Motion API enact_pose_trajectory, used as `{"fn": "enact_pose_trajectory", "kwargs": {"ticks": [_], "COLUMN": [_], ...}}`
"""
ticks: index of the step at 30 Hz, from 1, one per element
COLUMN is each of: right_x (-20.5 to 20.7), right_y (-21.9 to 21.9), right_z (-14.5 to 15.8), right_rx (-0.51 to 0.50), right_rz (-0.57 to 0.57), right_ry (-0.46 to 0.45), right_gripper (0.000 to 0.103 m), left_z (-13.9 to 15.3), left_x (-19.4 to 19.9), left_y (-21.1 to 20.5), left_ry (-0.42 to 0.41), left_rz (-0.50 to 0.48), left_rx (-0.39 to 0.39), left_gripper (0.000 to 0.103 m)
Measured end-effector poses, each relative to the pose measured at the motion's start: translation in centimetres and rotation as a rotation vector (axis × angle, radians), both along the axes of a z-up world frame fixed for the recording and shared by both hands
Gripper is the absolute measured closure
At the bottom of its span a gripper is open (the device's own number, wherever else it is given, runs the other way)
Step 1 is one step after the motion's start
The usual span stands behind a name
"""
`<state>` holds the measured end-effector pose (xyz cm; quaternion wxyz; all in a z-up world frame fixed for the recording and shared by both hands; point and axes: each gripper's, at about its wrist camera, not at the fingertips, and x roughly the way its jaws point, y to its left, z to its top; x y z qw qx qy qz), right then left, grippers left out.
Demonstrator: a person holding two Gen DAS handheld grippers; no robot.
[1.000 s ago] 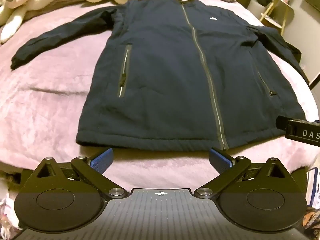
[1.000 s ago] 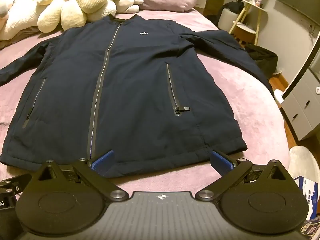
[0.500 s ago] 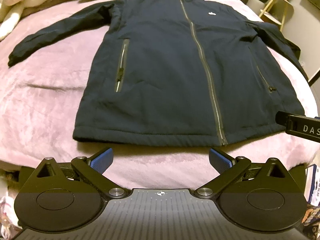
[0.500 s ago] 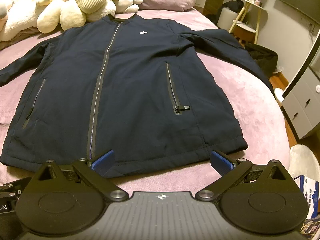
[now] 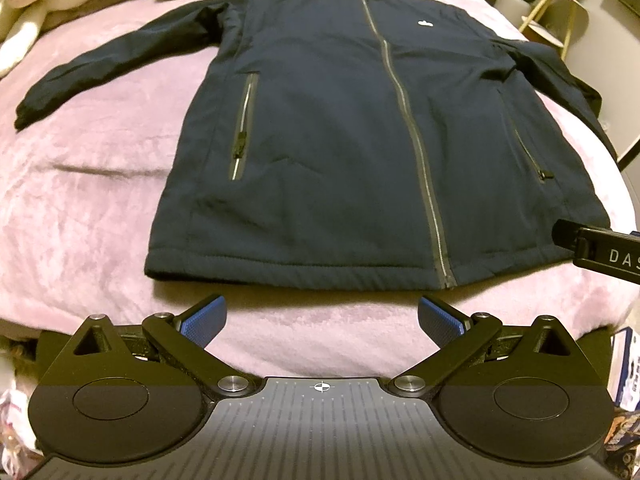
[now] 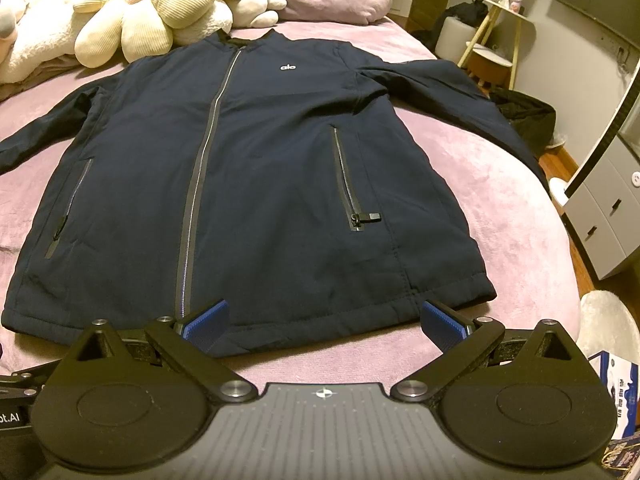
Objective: Fold large clothes
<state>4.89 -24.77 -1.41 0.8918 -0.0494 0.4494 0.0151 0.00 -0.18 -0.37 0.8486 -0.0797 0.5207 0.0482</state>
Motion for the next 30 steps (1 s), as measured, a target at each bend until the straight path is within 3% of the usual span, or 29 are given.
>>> {"fn": "enact_pose_trajectory", "kwargs": {"ticks": [30], "right_x": [0.23], "right_y": [0.15], "right_z": [0.05], "right_rx": [-0.001], "right_rz": [0.002], "right_ry": [0.001], "right_gripper": [0.001], "left_z": [-0.11], "left_x": [0.33], "left_y": [0.14], "left_ry": [0.013], "left_rz": [-0.002], "left_rx": [-0.003], "left_gripper": [0.0]}}
